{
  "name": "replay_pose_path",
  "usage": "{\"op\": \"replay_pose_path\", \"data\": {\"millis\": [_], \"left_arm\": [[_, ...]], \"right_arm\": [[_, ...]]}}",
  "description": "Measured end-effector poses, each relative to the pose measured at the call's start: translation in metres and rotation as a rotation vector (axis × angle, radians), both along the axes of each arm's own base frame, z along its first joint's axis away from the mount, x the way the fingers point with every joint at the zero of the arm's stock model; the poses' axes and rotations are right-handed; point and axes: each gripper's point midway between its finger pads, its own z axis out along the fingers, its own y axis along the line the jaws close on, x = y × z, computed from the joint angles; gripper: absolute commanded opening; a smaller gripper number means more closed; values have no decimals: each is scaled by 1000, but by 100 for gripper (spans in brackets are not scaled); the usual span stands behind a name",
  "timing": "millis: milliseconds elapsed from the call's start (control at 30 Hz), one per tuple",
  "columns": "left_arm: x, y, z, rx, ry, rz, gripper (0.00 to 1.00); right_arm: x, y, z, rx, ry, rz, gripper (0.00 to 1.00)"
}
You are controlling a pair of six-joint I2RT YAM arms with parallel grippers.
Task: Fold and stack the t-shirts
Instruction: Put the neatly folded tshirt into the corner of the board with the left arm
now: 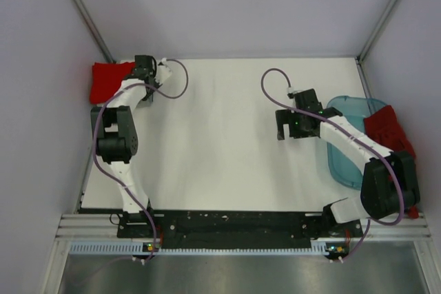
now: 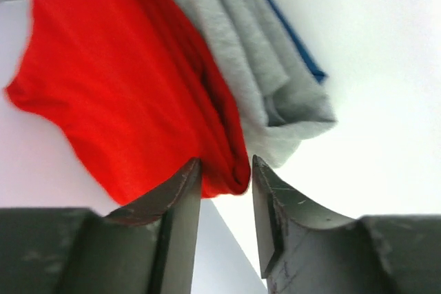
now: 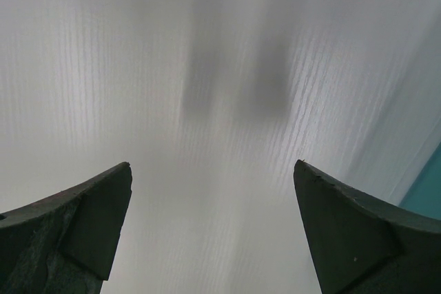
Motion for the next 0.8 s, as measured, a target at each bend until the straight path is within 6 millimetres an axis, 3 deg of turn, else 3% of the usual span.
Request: {"op": "replay_pose_path", "data": {"millis": [167,333,433,533,700,800], "left_arm": [[-22,-20,-27,-92,143,-80,59],[-38,-44,-39,-189,219,-168,77],[-57,-66,-35,-245,245,-221,95],[-86,-91,-14,-301,224,-268,99],[-147,-127,52,-407,33,-323,99],[-178,-145,77,-492,-88,-340,99]], "right_arm": [[-1,1,0,5,3,9,99],[-4,1,2,10,-7,13,99],[-9,-1,9,16,-30,15,99],[-11,-2,20,25,-71,19,99],[-17,-5,42,55,-165,19,99],[-19,-5,55,84,-246,20,99]]}}
